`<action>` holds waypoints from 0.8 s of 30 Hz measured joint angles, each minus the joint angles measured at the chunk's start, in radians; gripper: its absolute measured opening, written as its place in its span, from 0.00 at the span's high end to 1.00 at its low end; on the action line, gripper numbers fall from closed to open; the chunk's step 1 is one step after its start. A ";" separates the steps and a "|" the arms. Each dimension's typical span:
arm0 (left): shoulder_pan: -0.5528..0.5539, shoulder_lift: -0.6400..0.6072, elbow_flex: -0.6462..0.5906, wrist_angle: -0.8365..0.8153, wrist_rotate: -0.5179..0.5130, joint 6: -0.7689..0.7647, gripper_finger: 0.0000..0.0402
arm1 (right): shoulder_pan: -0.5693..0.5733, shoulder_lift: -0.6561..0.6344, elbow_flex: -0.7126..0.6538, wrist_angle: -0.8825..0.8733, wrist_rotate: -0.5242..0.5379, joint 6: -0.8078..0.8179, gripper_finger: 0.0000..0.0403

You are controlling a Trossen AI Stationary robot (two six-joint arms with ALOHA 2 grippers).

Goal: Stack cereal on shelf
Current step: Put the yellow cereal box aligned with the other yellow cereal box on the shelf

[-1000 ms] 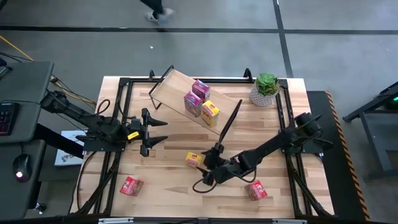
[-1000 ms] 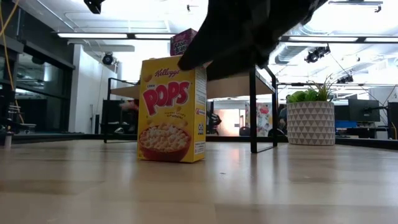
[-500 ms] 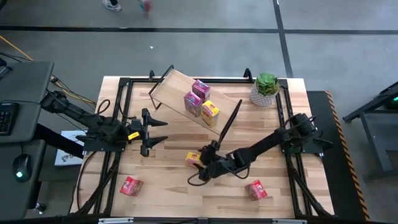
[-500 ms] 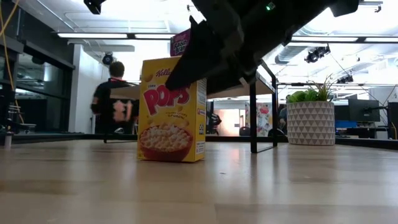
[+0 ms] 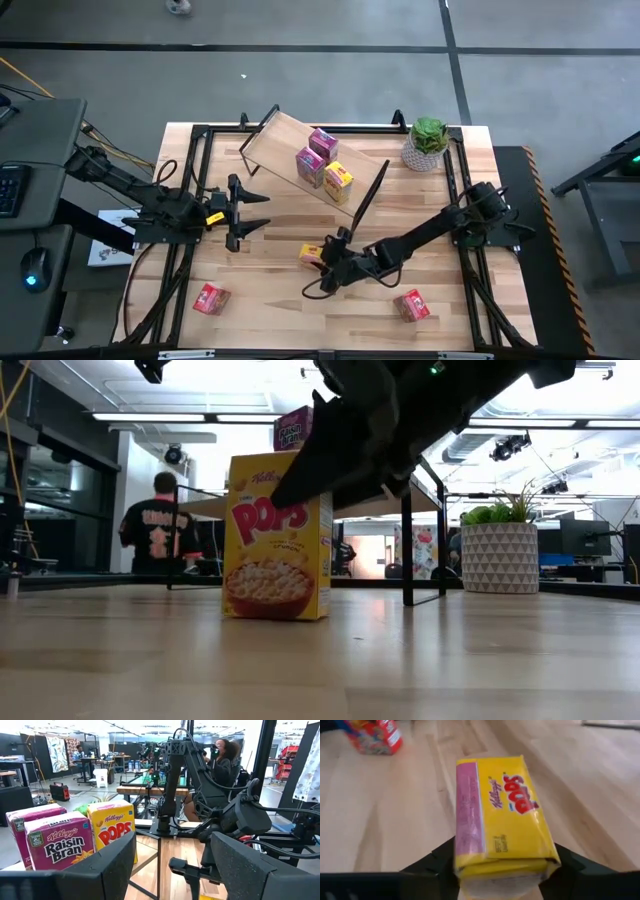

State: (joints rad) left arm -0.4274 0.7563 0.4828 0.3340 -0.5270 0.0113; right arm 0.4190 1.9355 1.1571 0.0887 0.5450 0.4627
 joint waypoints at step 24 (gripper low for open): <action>0.000 0.000 0.000 -0.001 0.000 0.001 0.38 | 0.014 -0.365 0.000 0.139 -0.313 -0.488 0.64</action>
State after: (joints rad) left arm -0.4271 0.7563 0.4828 0.3328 -0.5270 0.0120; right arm 0.4325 1.5708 1.1572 0.2281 0.2320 -0.0252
